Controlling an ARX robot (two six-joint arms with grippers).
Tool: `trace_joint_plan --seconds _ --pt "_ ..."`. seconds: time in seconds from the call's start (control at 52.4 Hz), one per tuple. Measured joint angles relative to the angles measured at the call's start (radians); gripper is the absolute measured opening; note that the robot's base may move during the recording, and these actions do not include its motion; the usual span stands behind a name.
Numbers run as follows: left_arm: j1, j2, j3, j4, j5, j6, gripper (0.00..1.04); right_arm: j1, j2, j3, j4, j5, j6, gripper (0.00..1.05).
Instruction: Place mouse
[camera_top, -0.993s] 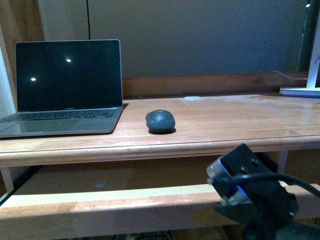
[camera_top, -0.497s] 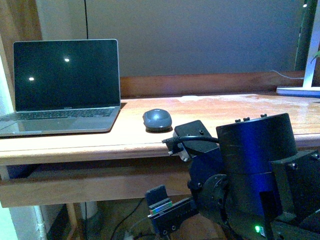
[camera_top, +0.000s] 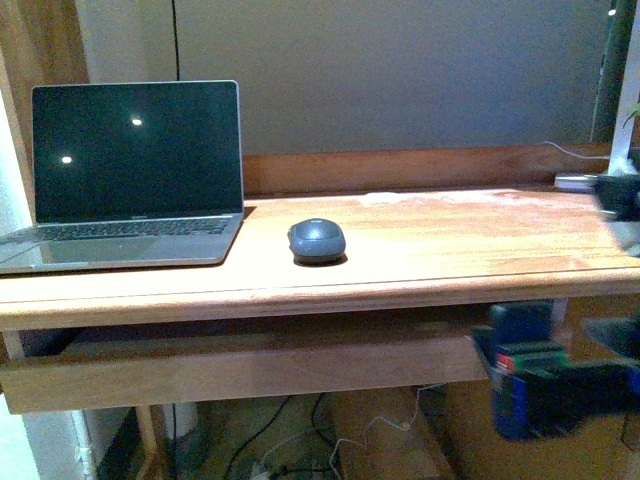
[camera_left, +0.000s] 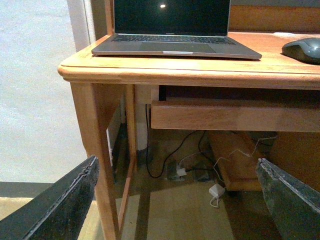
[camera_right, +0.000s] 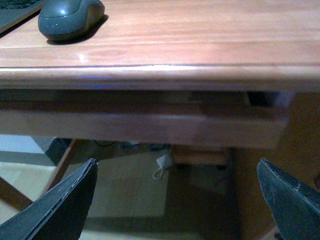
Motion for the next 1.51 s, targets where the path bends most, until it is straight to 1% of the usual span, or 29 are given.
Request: trace_joint_plan --seconds 0.057,0.115,0.172,0.248,0.344,0.401,0.458,0.573,0.592,0.611,0.63,0.668,0.688,0.726,0.764,0.879,1.012,1.089,1.165,1.184,1.241,1.261,1.28,1.337,1.394,1.509 --pt "0.0 0.0 0.0 0.0 0.0 0.0 0.97 -0.001 -0.113 -0.079 -0.043 0.024 0.024 0.97" --pt "0.0 0.0 0.0 0.0 0.0 0.0 0.97 0.012 -0.286 -0.18 -0.108 0.061 0.051 0.97" --pt "0.0 0.0 0.0 0.0 0.0 0.0 0.97 0.044 -0.47 -0.259 -0.201 0.116 0.075 0.97" --pt "0.0 0.0 0.0 0.0 0.0 0.0 0.97 0.089 -0.629 -0.311 -0.296 0.169 0.096 0.97" --pt "0.0 0.0 0.0 0.0 0.0 0.0 0.97 0.171 -0.849 -0.365 -0.438 0.254 0.121 0.97" --pt "0.0 0.0 0.0 0.0 0.0 0.0 0.97 0.187 -0.949 -0.389 -0.476 0.246 0.131 0.97" --pt "0.0 0.0 0.0 0.0 0.0 0.0 0.97 0.177 -1.009 -0.406 -0.494 0.237 0.142 0.97" --pt "0.0 0.0 0.0 0.0 0.0 0.0 0.97 0.095 -1.094 -0.465 -0.524 0.152 0.162 0.97" --pt "0.0 0.0 0.0 0.0 0.0 0.0 0.97 0.089 -1.1 -0.47 -0.523 0.156 0.159 0.97" --pt "0.0 0.0 0.0 0.0 0.0 0.0 0.97 0.093 -1.101 -0.473 -0.493 0.227 0.128 0.93" --pt "0.0 0.0 0.0 0.0 -0.001 0.0 0.97 0.093 -1.103 -0.473 -0.482 0.247 0.114 0.91" --pt "0.0 0.0 0.0 0.0 0.0 0.0 0.97 0.085 -1.123 -0.473 -0.462 0.323 0.051 0.85" --pt "0.0 0.0 0.0 0.0 0.0 0.0 0.97 0.071 -1.136 -0.473 -0.472 0.339 0.024 0.81" --pt "0.0 0.0 0.0 0.0 0.0 0.0 0.97 0.044 -1.161 -0.473 -0.49 0.336 -0.005 0.76" --pt "0.0 0.0 0.0 0.0 0.0 0.0 0.97 0.016 -1.184 -0.473 -0.51 0.319 -0.033 0.71" --pt "0.0 0.0 0.0 0.0 0.0 0.0 0.97 -0.085 -1.249 -0.473 -0.575 0.224 -0.081 0.52" --pt "0.0 0.0 0.0 0.0 0.0 0.0 0.97 -0.182 -1.29 -0.473 -0.615 0.132 -0.097 0.32" --pt "0.0 0.0 0.0 0.0 0.0 0.0 0.97 -0.223 -1.304 -0.473 -0.629 0.093 -0.103 0.21" --pt "0.0 0.0 0.0 0.0 0.0 0.0 0.97 -0.269 -1.316 -0.473 -0.641 0.049 -0.106 0.08" --pt "0.0 0.0 0.0 0.0 0.0 0.0 0.97 -0.283 -1.32 -0.473 -0.644 0.037 -0.108 0.03" --pt "0.0 0.0 0.0 0.0 0.0 0.0 0.97 -0.311 -1.326 -0.473 -0.65 0.01 -0.11 0.03" --pt "0.0 0.0 0.0 0.0 0.0 0.0 0.97 -0.346 -1.332 -0.473 -0.655 -0.016 -0.11 0.03" --pt "0.0 0.0 0.0 0.0 0.0 0.0 0.97 -0.449 -1.342 -0.473 -0.668 -0.146 -0.112 0.03" --pt "0.0 0.0 0.0 0.0 0.0 0.0 0.97 -0.482 -1.344 -0.473 -0.668 -0.151 -0.111 0.03" --pt "0.0 0.0 0.0 0.0 0.0 0.0 0.97 -0.49 -1.345 -0.473 -0.669 -0.163 -0.111 0.03" --pt "0.0 0.0 0.0 0.0 0.0 0.0 0.97 -0.492 -1.345 -0.473 -0.669 -0.164 -0.113 0.28"
